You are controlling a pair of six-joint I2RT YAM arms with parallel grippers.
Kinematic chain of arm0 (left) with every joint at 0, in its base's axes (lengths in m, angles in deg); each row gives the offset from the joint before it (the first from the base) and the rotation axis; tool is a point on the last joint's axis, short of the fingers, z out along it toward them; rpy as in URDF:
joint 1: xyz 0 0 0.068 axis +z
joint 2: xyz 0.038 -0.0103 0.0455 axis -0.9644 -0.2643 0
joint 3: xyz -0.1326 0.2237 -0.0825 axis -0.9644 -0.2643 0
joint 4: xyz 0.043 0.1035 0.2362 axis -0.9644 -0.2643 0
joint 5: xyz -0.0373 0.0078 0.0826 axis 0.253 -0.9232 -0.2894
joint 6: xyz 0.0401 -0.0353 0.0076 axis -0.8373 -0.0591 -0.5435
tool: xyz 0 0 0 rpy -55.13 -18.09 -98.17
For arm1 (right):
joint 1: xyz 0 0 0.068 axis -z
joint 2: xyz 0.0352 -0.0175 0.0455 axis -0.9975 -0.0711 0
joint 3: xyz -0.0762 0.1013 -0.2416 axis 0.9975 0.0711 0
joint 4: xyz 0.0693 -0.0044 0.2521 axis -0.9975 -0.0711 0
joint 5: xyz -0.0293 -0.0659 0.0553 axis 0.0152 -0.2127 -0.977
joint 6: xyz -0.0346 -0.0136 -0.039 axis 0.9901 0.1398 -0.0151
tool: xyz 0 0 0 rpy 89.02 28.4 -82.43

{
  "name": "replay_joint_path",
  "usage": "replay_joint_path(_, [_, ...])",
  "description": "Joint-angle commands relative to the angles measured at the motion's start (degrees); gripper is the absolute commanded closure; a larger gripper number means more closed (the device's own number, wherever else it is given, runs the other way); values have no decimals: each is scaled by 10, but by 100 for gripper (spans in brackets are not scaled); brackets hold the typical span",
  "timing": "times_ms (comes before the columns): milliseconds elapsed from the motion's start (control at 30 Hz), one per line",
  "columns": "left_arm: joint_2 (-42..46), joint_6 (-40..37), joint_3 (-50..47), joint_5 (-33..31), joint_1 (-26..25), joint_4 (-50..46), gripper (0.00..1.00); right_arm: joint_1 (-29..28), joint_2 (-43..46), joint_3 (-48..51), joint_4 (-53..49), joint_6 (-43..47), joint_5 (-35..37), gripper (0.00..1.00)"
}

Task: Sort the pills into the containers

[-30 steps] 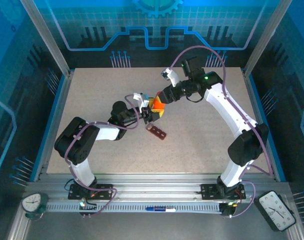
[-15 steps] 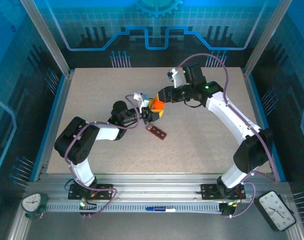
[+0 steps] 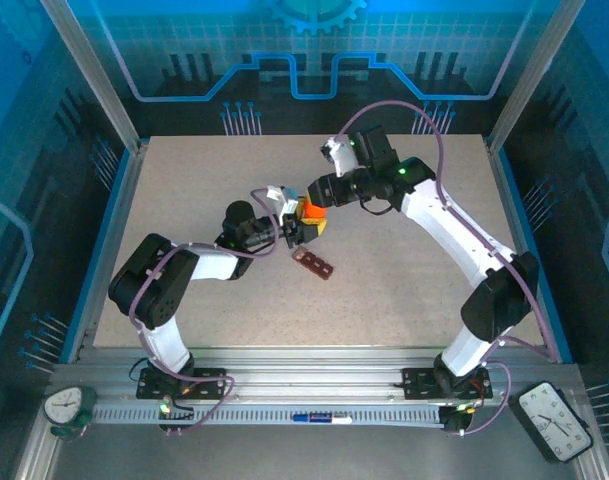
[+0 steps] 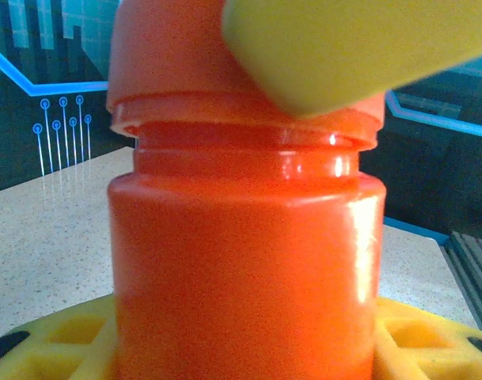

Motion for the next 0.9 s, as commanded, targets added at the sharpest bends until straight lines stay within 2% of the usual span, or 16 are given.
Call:
replay_joint_path(0, [31, -7, 31, 9, -4, 42, 100, -21, -30, -14, -91, 83, -5, 66])
replay_joint_path(333, [39, -12, 25, 11, -2, 28, 100, -15, -45, -62, -165, 140, 35, 66])
replay_joint_path(467, [41, -10, 24, 9, -2, 32, 100, -19, -42, -39, -140, 88, 7, 66])
replay_joint_path(700, [45, -10, 26, 8, -2, 28, 100, -31, 8, 83, -1, -70, -1, 65])
replay_joint_path(867, [45, -11, 27, 9, -2, 21, 100, -36, 21, 94, 10, -95, 15, 64])
